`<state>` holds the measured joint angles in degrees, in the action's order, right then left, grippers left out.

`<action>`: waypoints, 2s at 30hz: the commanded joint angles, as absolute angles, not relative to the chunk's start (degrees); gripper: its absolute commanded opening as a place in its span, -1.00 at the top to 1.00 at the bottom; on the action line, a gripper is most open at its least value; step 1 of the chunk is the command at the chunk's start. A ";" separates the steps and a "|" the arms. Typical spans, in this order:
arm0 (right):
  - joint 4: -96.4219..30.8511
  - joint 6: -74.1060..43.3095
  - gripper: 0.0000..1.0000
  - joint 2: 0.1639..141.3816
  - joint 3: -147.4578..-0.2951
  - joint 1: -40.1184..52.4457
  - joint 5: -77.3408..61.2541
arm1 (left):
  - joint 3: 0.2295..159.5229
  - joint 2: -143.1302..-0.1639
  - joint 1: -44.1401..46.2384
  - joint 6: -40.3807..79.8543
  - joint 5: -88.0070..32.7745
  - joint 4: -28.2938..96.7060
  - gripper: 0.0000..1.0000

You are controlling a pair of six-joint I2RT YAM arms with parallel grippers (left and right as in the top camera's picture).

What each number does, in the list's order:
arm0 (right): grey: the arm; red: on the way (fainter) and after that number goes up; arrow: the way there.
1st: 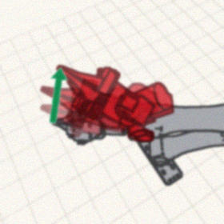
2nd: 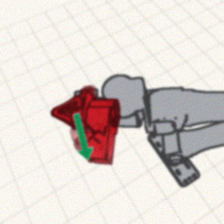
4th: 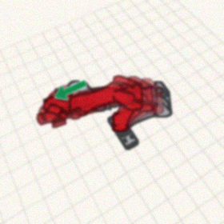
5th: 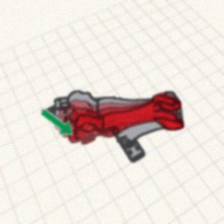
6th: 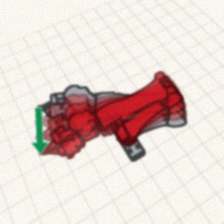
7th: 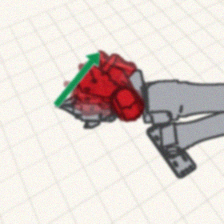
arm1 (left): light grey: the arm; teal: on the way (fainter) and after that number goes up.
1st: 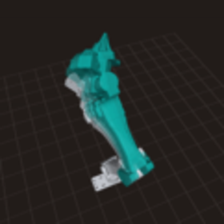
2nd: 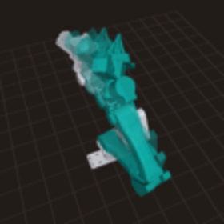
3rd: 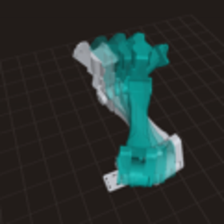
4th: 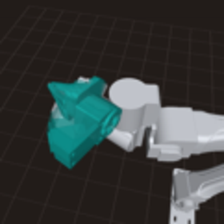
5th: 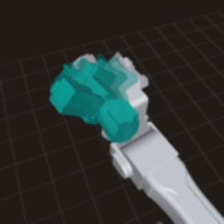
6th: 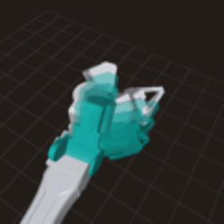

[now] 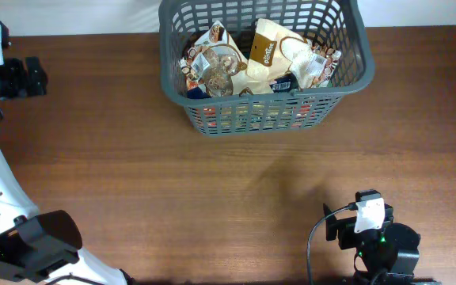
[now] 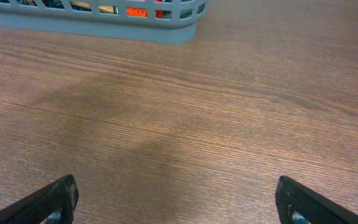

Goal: Pack container

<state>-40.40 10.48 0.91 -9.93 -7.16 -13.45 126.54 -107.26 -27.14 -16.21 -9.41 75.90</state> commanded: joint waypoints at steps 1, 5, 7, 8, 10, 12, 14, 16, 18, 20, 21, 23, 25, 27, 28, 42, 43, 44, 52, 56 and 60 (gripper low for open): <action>-40.25 10.20 -0.98 0.21 -9.63 -7.49 -13.93 | 126.34 -106.39 -27.29 -15.42 -9.58 75.90 -0.98; -40.25 10.20 -0.98 0.21 -9.63 -7.49 -13.93 | 126.34 -106.39 -27.29 -15.44 -9.58 75.90 -0.99; -40.25 10.20 -0.98 0.21 -9.63 -7.49 -13.93 | 126.34 -106.41 -27.29 -15.42 -9.58 75.90 -0.99; -40.25 10.20 -0.98 0.21 -9.63 -7.49 -13.93 | 126.34 -106.15 -27.29 -15.44 -9.58 75.90 -0.99; -40.25 10.20 -0.98 0.21 -9.63 -7.49 -13.93 | 126.26 -105.01 -27.20 -15.44 -9.56 75.90 -0.99; -40.27 10.20 -0.98 0.21 -9.63 -7.49 -13.93 | 125.29 -102.74 -26.85 -15.44 -9.58 75.90 -0.99; -40.25 10.20 -0.98 0.21 -9.63 -7.49 -13.93 | 122.76 -99.15 -26.22 -15.44 -9.56 75.85 -0.99; -40.25 10.20 -0.98 0.21 -9.63 -7.49 -13.93 | 118.02 -93.95 -24.80 -15.44 -9.58 75.66 -0.99; -40.27 10.20 -0.98 0.21 -9.63 -7.49 -13.93 | 112.31 -88.38 -22.59 -15.44 -9.56 75.66 -0.99; -40.25 10.20 -0.98 0.21 -9.63 -7.49 -13.93 | 105.67 -82.35 -19.31 -15.44 -9.58 75.68 -0.99; -40.25 10.20 -0.98 0.21 -9.63 -7.49 -13.93 | 101.97 -79.07 -17.19 -15.44 -9.58 75.68 -0.99; -40.25 10.20 -0.98 0.21 -9.63 -7.49 -13.93 | 95.15 -72.82 -12.78 -15.42 -9.58 75.70 -0.99; -40.25 10.20 -0.98 0.21 -9.63 -7.49 -13.93 | 88.33 -66.57 -8.08 -15.44 -9.58 75.70 -0.98; -40.25 10.20 -0.98 0.21 -9.63 -7.49 -13.93 | 81.71 -60.45 -4.01 -15.73 -9.50 75.00 -0.98; -40.25 10.20 -0.98 0.21 -9.63 -7.49 -13.93 | 78.15 -57.23 -2.44 -16.32 -9.54 73.43 -0.99; -40.25 10.20 -0.98 0.21 -9.63 -7.49 -13.93 | 32.71 -17.69 0.23 -16.32 -9.56 27.68 -0.99; -40.25 10.20 -0.98 0.21 -9.63 -7.49 -13.93 | 30.15 -15.77 0.23 -16.32 -9.56 25.69 -0.99; -40.27 10.20 -0.98 0.21 -9.63 -7.49 -13.93 | 28.03 -14.28 0.23 -16.32 -9.56 24.16 -0.99; -40.25 10.20 -0.98 0.21 -9.63 -7.49 -13.93 | 12.75 -4.03 0.23 -16.29 -9.58 16.38 -0.99; -40.25 10.20 -0.97 0.21 -9.63 -7.49 -13.93 | 7.57 -0.14 0.27 -16.29 -9.58 14.98 -0.99; -40.25 10.20 -0.98 0.21 -9.65 -7.49 -13.93 | 4.97 -0.30 0.69 -16.29 -9.58 14.55 -0.99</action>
<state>-40.25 10.46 0.84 -9.91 -7.16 -13.45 6.68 -0.93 0.16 -16.25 -9.56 15.05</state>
